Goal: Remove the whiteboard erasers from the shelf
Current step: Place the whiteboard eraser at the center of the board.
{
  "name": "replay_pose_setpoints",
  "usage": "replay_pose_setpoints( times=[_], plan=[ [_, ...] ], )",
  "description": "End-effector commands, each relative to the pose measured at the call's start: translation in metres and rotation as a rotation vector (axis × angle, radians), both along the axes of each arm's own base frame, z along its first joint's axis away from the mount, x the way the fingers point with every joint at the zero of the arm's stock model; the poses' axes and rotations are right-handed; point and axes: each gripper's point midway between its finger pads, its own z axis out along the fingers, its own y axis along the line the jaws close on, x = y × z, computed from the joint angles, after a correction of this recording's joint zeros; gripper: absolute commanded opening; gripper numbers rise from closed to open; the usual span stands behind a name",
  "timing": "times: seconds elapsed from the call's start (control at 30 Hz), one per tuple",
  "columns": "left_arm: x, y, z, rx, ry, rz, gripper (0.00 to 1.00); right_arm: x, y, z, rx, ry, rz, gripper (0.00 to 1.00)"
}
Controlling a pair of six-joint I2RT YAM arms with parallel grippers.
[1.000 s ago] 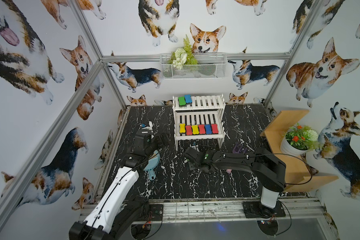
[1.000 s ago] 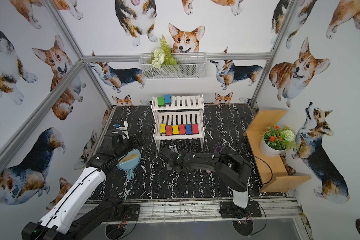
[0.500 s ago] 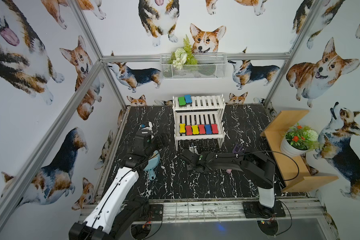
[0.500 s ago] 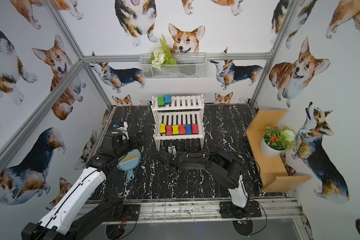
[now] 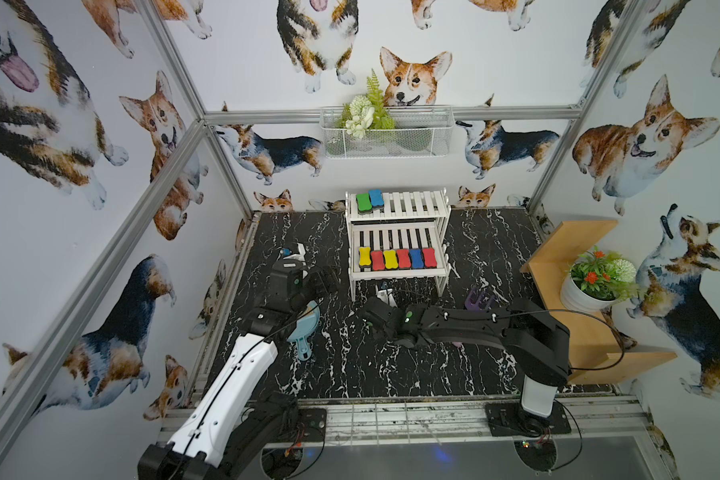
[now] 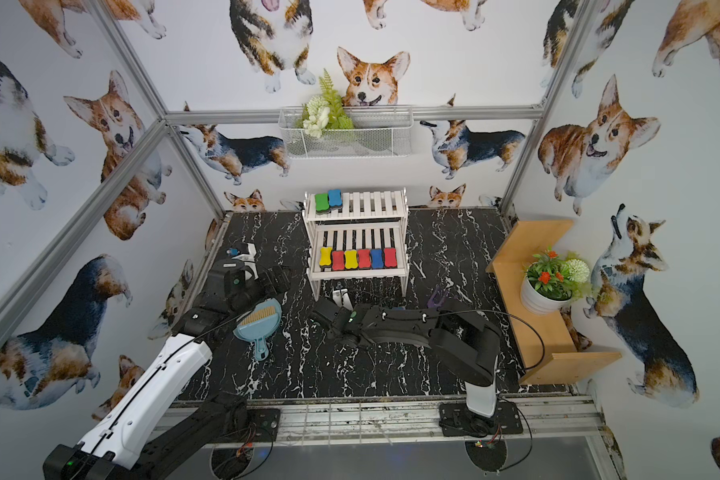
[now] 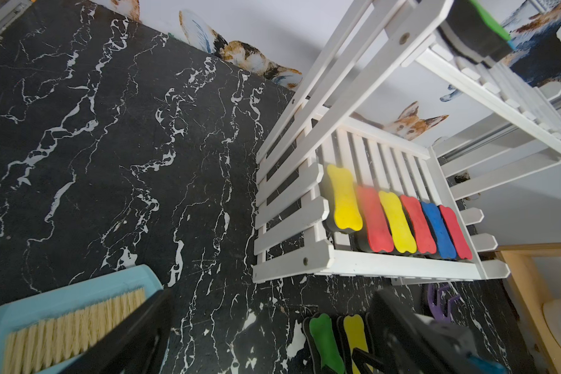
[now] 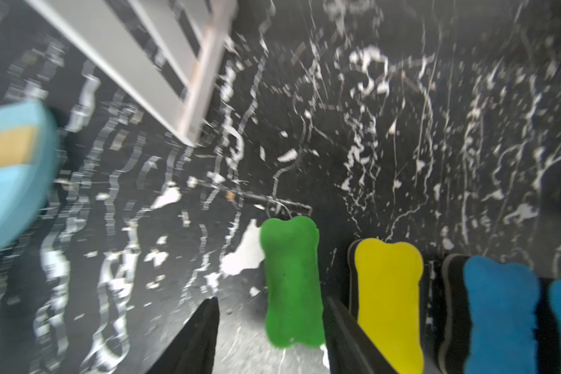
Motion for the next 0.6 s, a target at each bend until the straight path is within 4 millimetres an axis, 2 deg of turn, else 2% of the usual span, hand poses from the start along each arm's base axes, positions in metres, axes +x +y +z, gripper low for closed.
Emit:
replay_pose_setpoints(
  times=[0.0, 0.1, 0.17, 0.3, 0.43, 0.57],
  plan=[
    [0.002, -0.003, 0.006, 0.001, -0.018, -0.022, 0.99, 0.001, -0.001, 0.034, 0.032, -0.068, 0.043, 0.57],
    [0.004, -0.01, 0.014, -0.023, -0.03, -0.05, 1.0, -0.006, -0.008, 0.069, 0.084, -0.108, 0.076, 0.56],
    [0.006, -0.014, 0.025, -0.042, -0.046, -0.068, 0.99, -0.009, -0.018, 0.084, 0.114, -0.111, 0.084, 0.55],
    [0.014, -0.031, 0.06, -0.046, -0.077, -0.118, 0.92, -0.009, -0.052, 0.095, 0.18, -0.072, 0.041, 0.53],
    [0.024, -0.064, 0.094, 0.045, -0.074, -0.185, 0.86, -0.006, -0.084, 0.109, 0.226, -0.101, -0.001, 0.51],
    [0.041, -0.093, 0.121, 0.122, -0.078, -0.232, 0.77, -0.003, -0.097, 0.119, 0.202, -0.118, -0.008, 0.5]
  ],
)
